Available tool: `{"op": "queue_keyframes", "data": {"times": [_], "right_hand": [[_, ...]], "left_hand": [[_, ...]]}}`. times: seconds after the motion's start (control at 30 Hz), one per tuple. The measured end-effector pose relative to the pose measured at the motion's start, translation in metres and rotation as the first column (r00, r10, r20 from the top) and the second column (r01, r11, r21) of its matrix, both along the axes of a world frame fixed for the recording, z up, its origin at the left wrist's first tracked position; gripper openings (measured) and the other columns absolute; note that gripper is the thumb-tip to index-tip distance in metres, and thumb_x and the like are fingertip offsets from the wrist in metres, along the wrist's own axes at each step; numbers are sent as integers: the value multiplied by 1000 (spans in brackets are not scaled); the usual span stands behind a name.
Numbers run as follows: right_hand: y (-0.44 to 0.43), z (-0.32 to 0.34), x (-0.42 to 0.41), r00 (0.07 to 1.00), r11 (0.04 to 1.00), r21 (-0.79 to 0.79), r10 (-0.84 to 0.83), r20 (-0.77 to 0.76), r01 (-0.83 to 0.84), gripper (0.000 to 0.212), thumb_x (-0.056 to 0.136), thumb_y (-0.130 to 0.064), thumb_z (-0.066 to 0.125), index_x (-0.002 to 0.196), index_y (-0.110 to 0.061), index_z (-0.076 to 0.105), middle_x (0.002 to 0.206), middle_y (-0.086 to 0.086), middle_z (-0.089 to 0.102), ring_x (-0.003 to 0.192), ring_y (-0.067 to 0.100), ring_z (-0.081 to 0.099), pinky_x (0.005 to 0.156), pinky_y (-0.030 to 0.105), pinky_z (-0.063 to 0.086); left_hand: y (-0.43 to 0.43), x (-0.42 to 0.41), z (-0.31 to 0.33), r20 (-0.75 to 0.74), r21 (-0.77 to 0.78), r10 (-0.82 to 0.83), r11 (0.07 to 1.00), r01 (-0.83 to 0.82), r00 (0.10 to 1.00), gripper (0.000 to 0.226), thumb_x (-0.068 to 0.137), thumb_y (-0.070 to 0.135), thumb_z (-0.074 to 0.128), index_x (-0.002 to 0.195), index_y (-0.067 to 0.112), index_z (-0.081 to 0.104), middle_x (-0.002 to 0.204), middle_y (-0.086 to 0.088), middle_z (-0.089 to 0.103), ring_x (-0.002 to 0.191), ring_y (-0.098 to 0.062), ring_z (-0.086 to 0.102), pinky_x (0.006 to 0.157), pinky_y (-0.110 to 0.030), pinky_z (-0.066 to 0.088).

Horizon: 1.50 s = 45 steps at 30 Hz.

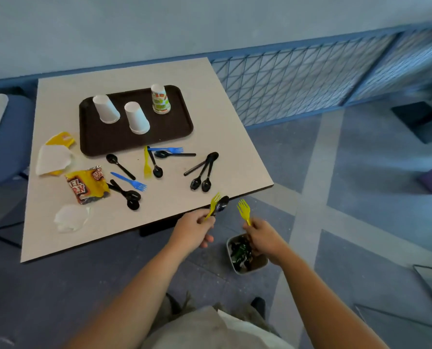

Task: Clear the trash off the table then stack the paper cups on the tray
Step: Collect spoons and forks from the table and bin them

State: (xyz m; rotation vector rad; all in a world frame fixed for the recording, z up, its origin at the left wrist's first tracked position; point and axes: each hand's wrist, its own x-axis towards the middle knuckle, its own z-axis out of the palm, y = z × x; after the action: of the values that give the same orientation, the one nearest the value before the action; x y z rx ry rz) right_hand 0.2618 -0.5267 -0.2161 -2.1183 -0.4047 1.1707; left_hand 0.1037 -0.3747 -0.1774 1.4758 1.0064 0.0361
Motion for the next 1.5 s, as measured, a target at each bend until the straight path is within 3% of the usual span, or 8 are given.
{"op": "queue_keyframes", "data": {"times": [0.17, 0.47, 0.67, 0.8, 0.9, 0.97, 1.17, 1.5], "right_hand": [[-72, -29, 29, 999, 988, -151, -15, 46, 21, 18, 101, -22, 54, 88, -12, 63, 61, 1, 50, 49, 14, 47, 38, 23, 34], [-134, -85, 75, 975, 924, -338, 121, -186, -179, 21, 95, 0, 47, 79, -11, 54, 64, 12, 61, 41, 20, 50, 41, 22, 36], [-132, -151, 96, 978, 889, -420, 118, -173, -182, 23, 93, -2, 56, 75, -15, 52, 76, 10, 63, 56, 20, 58, 51, 24, 50], [-119, -218, 108, 967, 871, -430, 172, -186, -237, 19, 93, -15, 65, 108, -11, 75, 101, 8, 72, 94, 23, 70, 63, 22, 49], [-114, -260, 109, 966, 866, -433, 198, -165, -251, 28, 96, -18, 59, 120, -8, 71, 101, 7, 67, 115, 29, 66, 72, 25, 50], [-110, -290, 110, 991, 909, -399, 87, -97, -119, 35, 101, -21, 47, 124, -1, 65, 109, 17, 69, 115, 36, 64, 78, 30, 51], [-121, -282, 102, 995, 942, -334, -60, -73, 32, 44, 104, -28, 41, 143, -11, 52, 133, 17, 62, 117, 34, 61, 88, 35, 48], [-76, -113, 75, 1000, 998, -69, -6, 16, 7, 46, 107, -23, 39, 153, -16, 43, 140, 10, 58, 115, 25, 61, 96, 31, 49]], "left_hand": [[-58, 31, -25, -218, 162, -86, 979, 123, 972, 27, 104, 22, 51, 82, 18, 66, 58, 7, 53, 47, -11, 46, 51, -29, 34], [-149, 90, -89, -398, 16, -30, 999, 40, 917, 27, 98, 12, 59, 76, 16, 75, 80, -13, 78, 67, -23, 69, 55, -27, 48], [-158, 112, -169, -504, 24, -58, 996, 82, 862, 23, 94, 15, 65, 80, 12, 83, 67, -8, 77, 60, -22, 72, 70, -34, 62], [-154, 129, -239, -561, 47, -86, 990, 136, 824, 37, 93, 15, 64, 58, 15, 75, 53, 1, 70, 55, -16, 70, 66, -32, 61], [-151, 145, -280, -554, 45, -63, 993, 105, 830, 31, 97, 20, 63, 70, 12, 77, 62, -3, 74, 60, -14, 72, 66, -31, 60], [-151, 157, -300, -588, 45, -100, 987, 156, 802, 36, 102, 36, 58, 98, 8, 79, 95, -14, 78, 90, -26, 75, 77, -33, 54], [-159, 161, -289, -558, 13, -113, 989, 144, 822, 56, 106, 45, 46, 155, 17, 44, 151, -13, 53, 136, -34, 52, 107, -43, 44], [-132, 128, -117, -315, 104, 70, 994, -39, 946, 51, 107, 43, 48, 155, 27, 44, 158, -2, 48, 143, -19, 47, 116, -36, 38]]}}
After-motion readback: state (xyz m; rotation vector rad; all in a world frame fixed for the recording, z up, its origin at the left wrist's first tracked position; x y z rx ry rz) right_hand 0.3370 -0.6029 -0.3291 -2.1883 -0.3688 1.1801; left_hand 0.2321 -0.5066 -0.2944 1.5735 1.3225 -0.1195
